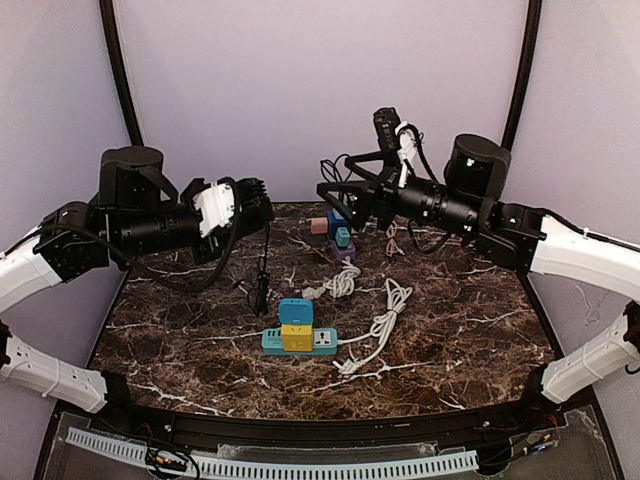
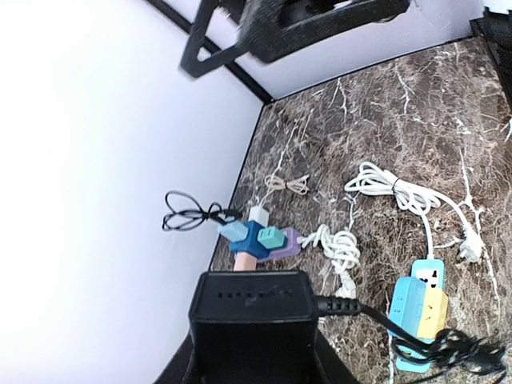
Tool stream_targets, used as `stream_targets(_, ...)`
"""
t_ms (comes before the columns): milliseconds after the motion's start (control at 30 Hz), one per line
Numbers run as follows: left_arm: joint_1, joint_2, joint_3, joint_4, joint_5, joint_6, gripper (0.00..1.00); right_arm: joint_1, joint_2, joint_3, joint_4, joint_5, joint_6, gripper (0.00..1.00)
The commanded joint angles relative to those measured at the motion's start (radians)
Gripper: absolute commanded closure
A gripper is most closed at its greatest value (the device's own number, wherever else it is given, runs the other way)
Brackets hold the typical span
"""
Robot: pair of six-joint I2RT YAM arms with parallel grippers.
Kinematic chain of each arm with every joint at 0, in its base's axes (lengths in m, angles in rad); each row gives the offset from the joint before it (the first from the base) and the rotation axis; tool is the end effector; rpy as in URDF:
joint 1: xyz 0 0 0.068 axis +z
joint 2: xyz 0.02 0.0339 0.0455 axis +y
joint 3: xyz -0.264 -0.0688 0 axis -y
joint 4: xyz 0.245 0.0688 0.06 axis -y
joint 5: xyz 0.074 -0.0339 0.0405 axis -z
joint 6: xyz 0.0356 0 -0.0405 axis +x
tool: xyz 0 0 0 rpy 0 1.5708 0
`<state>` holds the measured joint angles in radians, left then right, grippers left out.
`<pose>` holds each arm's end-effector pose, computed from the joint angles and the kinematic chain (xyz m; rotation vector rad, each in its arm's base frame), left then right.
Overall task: Insert the plug
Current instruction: Adjust the plug.
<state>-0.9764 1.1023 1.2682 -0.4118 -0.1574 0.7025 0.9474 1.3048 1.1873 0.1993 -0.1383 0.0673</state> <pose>0.1381 -0.1944 0.4221 1.2731 1.2921 -0.0514 0.1769 0.2544 0.4080 -0.7683 1.3573 0.9143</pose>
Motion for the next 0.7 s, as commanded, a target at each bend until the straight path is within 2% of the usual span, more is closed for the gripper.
stream_targets(0, -0.115, -0.003, -0.069, 0.224, -0.141, 0.168, 0.99, 0.099, 0.027, 0.040, 0.011, -0.019, -0.031, 0.08)
stream_targets(200, -0.167, 0.025, -0.124, 0.352, -0.231, 0.215, 0.99, 0.135, 0.089, 0.057, 0.027, 0.041, 0.029, 0.10)
stream_targets(400, -0.169, 0.033, -0.152, 0.400, -0.236, 0.223, 0.99, 0.137, 0.165, 0.112, 0.015, 0.041, 0.058, 0.13)
stream_targets(600, -0.169, 0.027, -0.185, 0.448, -0.245, 0.241, 0.99, 0.134, 0.224, 0.158, -0.005, 0.037, 0.082, 0.38)
stream_targets(633, -0.169, 0.026, -0.187, 0.451, -0.244, 0.242, 0.99, 0.131, 0.228, 0.163, -0.007, 0.032, 0.086, 0.45)
stream_targets(667, -0.168, 0.022, -0.193, 0.458, -0.244, 0.244, 0.99, 0.129, 0.232, 0.167, -0.012, 0.028, 0.090, 0.57)
